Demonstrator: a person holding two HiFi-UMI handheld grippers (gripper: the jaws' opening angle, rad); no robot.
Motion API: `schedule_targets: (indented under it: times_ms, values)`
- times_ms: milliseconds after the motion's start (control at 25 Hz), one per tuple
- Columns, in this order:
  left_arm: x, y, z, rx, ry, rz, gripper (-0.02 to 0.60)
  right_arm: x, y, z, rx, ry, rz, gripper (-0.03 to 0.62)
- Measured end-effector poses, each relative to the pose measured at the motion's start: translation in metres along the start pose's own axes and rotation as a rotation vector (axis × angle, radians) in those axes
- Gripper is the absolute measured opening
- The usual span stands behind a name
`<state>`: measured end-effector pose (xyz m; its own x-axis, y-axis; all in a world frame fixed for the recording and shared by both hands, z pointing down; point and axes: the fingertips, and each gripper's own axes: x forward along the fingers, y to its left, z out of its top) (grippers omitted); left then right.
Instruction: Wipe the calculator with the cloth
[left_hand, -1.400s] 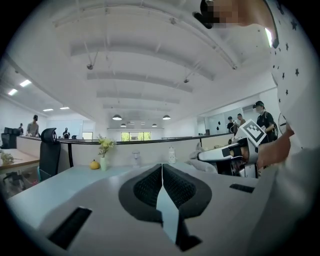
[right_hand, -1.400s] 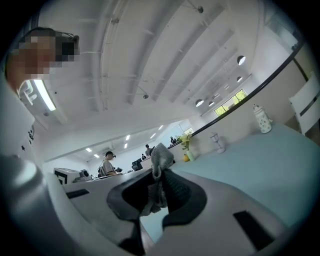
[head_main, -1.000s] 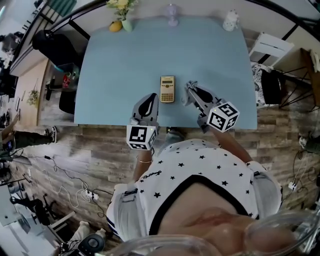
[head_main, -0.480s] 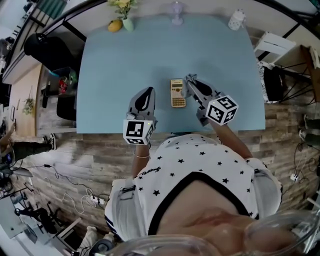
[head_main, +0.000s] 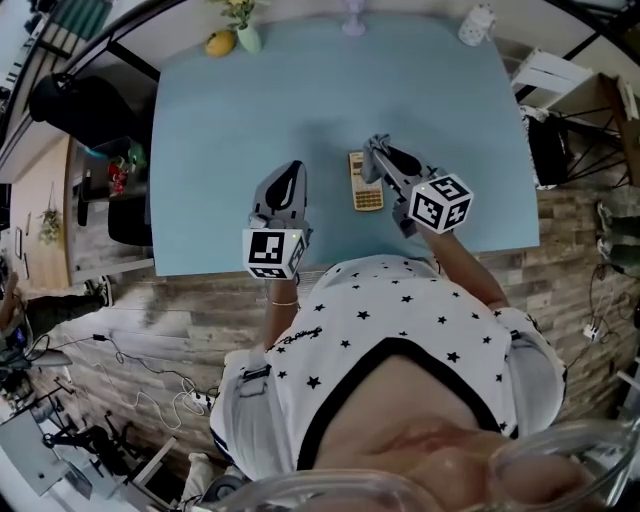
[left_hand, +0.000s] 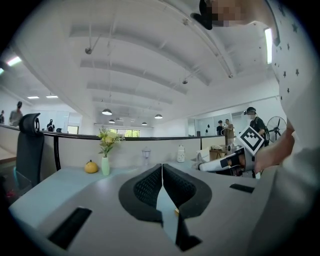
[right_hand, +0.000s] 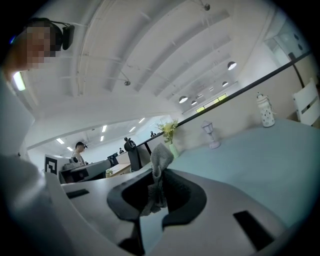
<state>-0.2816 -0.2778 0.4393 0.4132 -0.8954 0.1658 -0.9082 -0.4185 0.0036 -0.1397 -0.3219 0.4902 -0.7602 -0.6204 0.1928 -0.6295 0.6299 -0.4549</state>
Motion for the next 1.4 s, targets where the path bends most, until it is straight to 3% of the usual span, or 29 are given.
schedule_targets:
  times_ms: [640,1400]
  values:
    - [0.016,0.02,-0.01,-0.037,0.002,-0.015,0.031,0.045,-0.022,-0.048,-0.001,0.172,-0.04,0.048]
    - [0.016,0.021,-0.015,-0.058,0.017,0.009,0.031,0.071,-0.036,-0.102,-0.093,0.376,-0.048,0.048]
